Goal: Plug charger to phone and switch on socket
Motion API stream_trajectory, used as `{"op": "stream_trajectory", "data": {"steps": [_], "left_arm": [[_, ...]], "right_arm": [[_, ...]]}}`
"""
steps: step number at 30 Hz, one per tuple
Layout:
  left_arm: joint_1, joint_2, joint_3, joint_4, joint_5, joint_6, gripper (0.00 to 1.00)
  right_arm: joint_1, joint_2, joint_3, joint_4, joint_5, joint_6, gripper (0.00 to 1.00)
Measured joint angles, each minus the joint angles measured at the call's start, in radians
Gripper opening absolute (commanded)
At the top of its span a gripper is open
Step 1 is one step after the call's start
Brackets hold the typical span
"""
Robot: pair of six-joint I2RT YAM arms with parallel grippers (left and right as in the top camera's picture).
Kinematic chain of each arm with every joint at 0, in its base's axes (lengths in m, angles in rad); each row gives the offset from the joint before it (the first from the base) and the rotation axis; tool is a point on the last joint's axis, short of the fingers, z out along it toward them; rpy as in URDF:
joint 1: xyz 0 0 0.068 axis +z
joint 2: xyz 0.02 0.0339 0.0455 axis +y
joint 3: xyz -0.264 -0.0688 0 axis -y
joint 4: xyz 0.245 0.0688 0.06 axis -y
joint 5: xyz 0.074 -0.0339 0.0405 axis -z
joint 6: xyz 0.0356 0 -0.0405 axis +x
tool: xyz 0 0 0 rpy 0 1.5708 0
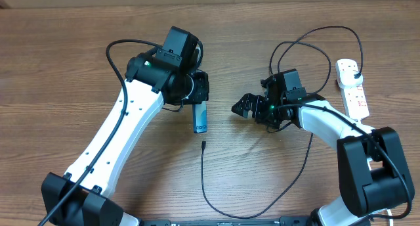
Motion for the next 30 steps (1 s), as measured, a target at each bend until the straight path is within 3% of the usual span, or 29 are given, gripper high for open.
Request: {"op": "stream_trajectory", "data": {"steps": [8,21,30], "left_arm": [[0.0,0.0,-0.041,0.068,0.058,0.011,0.05],[0.077,-0.122,-0.323,0.303,0.149,0.014,0.05],[0.267,-0.139,-0.509,0.511,0.43,0.013,0.05]], "right_arm": [[0.0,0.0,0.0,-0.001,0.0,0.0,1.0],[0.0,0.0,0.001,-0.003,0.0,0.0,1.0],[0.0,0.0,0.001,-0.002,0.0,0.0,1.0]]}}
